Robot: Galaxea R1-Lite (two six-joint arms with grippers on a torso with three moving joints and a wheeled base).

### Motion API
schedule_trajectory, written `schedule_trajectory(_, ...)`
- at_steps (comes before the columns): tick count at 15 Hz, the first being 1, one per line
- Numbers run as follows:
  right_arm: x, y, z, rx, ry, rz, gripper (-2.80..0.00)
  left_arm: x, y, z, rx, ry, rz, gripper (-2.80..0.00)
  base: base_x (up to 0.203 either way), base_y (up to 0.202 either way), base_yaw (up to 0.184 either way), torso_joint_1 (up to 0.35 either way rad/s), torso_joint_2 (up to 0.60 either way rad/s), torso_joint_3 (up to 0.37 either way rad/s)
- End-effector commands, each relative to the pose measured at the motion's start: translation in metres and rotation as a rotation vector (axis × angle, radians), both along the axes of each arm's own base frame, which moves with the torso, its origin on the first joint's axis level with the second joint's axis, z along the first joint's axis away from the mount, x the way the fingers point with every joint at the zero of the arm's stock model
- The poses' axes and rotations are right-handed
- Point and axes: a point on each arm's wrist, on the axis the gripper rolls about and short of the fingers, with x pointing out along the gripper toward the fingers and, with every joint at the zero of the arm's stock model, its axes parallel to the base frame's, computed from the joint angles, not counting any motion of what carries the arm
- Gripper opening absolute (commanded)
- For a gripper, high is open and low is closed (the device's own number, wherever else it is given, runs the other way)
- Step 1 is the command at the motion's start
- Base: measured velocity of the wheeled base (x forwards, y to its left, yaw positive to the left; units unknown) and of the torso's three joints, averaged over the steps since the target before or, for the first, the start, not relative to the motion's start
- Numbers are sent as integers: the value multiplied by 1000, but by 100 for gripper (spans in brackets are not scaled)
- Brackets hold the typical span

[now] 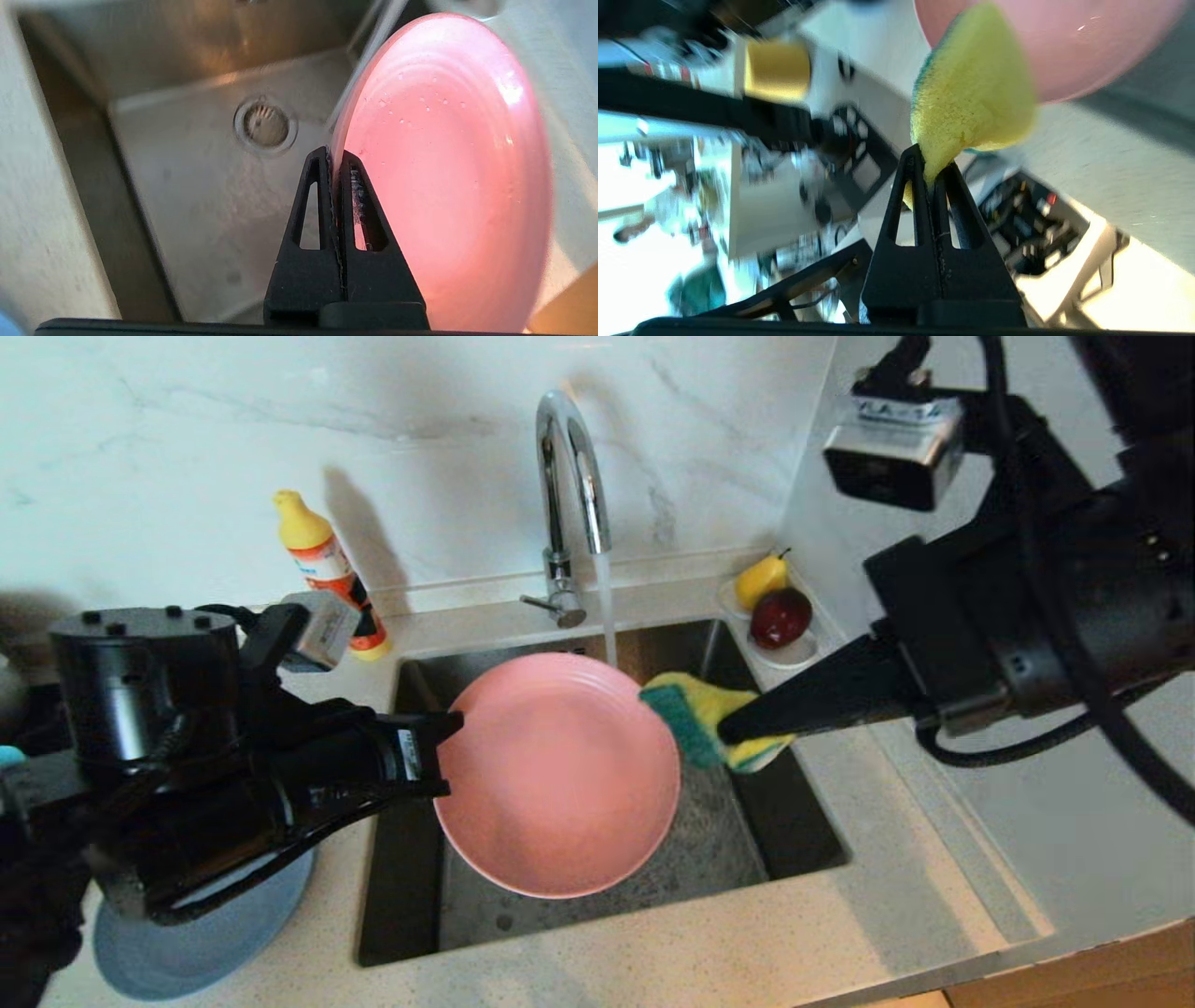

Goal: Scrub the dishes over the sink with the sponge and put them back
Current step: Wipe the plate, then rinse the plate

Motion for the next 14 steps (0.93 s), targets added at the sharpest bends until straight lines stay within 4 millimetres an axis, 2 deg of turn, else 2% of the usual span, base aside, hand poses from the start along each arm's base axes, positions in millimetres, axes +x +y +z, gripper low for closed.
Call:
schedule_trajectory(1,-4,-26,13,37,-32,-67,-280,26,-11,-9,-33,73,33,-280,0,0,0,0,0,0)
schedule_trajectory(3,-1,-33,9,27,-20,-97,-280,46,-18,-15,-65,125,60,-280,0,0,0,0,0,0)
schedule_trajectory(7,5,-28,-4,-10,21,-97,-280,82,-24,-11,-169,192,122,-280,0,0,0,0,0,0)
schedule_trajectory(9,10,-24,-9,-25,36,-98,-280,97,-28,-18,-175,206,131,-280,0,0,0,0,0,0)
schedule_trajectory(14,12,-22,-14,-39,49,-99,-280,124,-32,-16,-221,191,141,-280,0,0,0,0,0,0)
